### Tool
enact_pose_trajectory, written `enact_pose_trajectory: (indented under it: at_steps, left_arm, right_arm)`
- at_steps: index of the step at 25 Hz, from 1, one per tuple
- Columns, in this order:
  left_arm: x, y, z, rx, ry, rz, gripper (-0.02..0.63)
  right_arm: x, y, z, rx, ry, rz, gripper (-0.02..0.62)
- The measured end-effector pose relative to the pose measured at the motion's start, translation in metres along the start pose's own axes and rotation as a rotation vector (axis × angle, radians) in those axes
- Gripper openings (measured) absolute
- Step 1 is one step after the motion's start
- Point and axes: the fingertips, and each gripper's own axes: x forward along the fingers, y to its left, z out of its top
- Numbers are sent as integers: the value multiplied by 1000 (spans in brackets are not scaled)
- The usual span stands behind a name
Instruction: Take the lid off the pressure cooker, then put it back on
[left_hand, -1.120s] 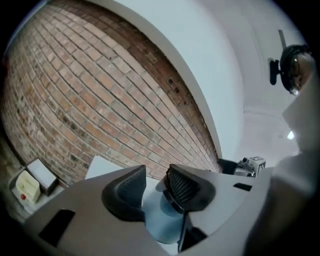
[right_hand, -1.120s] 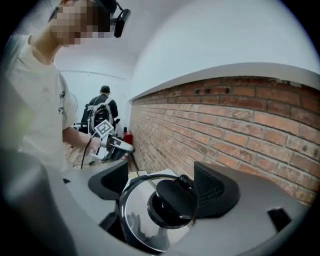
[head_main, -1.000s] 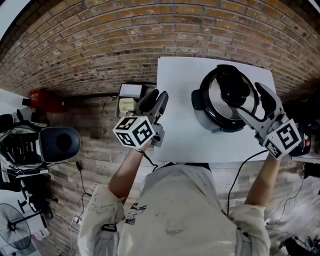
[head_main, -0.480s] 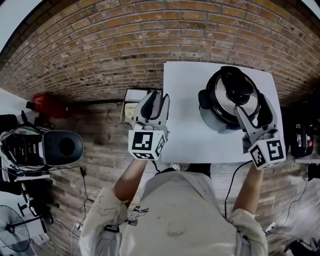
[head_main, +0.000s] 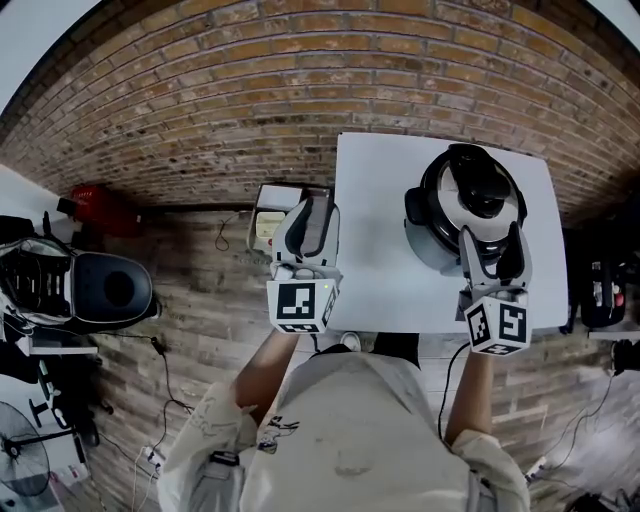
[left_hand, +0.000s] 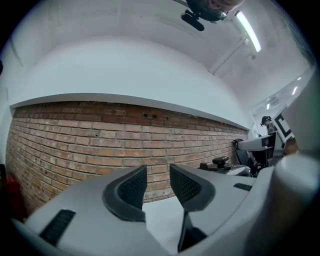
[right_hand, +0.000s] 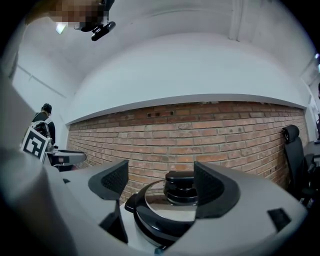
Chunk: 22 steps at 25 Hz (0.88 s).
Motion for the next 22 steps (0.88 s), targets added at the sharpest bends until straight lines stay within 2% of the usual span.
enact_pose_trajectory:
  at_steps: [22]
  left_arm:
    - [0,-3,-3,30,17,25,153]
  right_arm:
    - [8,1,-6,-11,32,34,411]
